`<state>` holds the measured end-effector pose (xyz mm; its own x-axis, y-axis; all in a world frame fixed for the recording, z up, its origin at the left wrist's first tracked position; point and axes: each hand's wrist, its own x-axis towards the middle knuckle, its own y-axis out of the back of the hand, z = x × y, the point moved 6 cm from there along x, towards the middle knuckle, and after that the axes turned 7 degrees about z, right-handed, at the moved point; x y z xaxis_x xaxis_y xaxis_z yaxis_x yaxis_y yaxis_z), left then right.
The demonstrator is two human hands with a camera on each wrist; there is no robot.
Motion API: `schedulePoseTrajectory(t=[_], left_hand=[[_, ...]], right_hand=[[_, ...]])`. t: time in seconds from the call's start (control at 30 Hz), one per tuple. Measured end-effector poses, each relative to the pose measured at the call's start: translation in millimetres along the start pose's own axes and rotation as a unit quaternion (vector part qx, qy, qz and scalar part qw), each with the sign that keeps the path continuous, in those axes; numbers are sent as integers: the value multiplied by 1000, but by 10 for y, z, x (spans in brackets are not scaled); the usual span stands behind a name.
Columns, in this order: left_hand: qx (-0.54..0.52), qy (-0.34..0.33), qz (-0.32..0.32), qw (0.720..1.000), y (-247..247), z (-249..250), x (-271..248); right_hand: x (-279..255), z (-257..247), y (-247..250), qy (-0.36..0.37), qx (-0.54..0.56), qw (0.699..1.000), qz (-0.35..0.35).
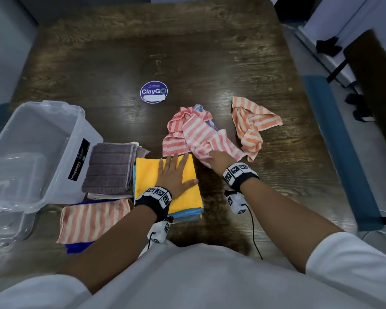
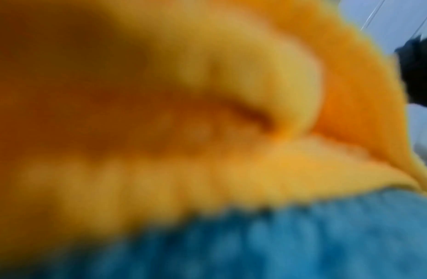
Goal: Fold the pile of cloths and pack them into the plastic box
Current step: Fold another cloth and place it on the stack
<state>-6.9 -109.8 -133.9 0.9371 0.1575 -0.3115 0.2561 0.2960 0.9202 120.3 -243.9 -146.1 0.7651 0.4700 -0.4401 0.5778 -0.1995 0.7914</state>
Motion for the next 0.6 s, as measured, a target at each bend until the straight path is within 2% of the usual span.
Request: schedulePoseTrajectory(t=[0.13,0.23,0.37,0.47,0.6], left_hand=[[-35,7,-6,999,98,16,10],[-145,7,35,989,360,72,61],[-341,-68,153,925,1069,217,225],[-393,-81,261,878,1767,246,232],[-416,-131,318,842,2474,401,-66]], right_hand=[[-197,-359,634,27,7,994,102],[-359,-718,1057,78,-3,989,123],[-646,-1171,1625,146,10,973,180],[-870,-1488,1956,193,41,951,238],[-1140,-1780,2273,233,102,922,291]])
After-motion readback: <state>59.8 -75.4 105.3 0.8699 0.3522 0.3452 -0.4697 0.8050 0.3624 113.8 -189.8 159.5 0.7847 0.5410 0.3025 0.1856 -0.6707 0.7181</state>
